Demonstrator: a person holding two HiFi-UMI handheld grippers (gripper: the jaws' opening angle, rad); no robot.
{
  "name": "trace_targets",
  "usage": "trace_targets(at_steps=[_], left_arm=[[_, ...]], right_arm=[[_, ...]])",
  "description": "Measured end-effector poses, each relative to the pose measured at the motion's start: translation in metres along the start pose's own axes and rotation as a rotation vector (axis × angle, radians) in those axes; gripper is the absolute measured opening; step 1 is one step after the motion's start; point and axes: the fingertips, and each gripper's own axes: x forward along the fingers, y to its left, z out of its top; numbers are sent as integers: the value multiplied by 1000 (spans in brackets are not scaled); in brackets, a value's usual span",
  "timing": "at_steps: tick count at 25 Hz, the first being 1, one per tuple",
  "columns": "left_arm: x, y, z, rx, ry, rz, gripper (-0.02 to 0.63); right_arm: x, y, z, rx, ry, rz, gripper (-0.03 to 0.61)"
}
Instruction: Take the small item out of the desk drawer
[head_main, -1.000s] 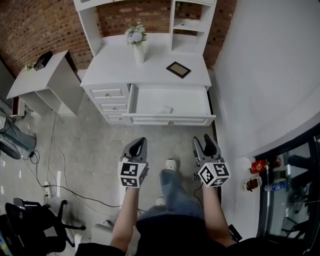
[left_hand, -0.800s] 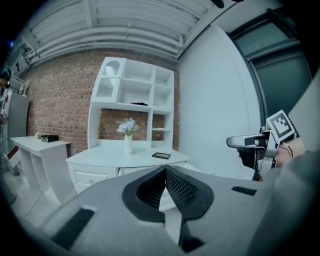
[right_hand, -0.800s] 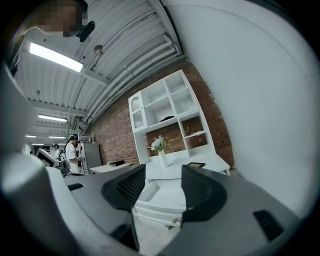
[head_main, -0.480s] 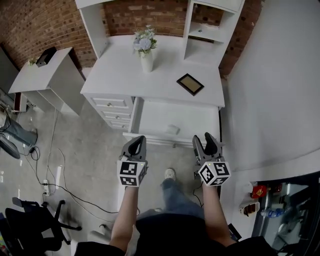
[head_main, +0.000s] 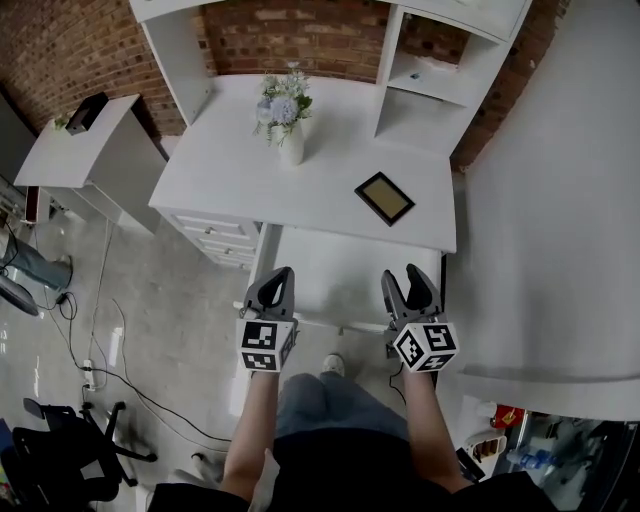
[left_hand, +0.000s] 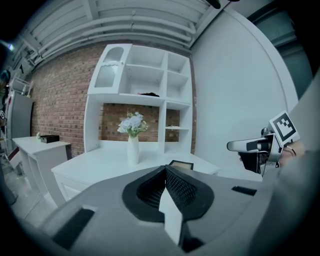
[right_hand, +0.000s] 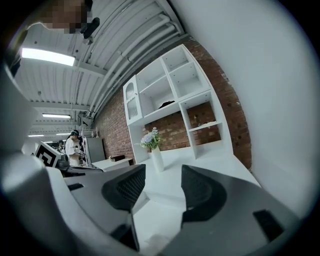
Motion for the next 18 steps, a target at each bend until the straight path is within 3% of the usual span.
trace_targets(at_steps=[11, 15, 18], left_arm=[[25, 7, 3, -11, 35, -39, 9], [27, 9, -4, -23, 50, -46, 9], [30, 9, -13, -35, 65, -52, 9]], right_arm=[[34, -3, -23, -65, 148, 53, 204], [51, -2, -48, -127, 310, 111, 204], [60, 7, -77, -202, 456, 212, 204]])
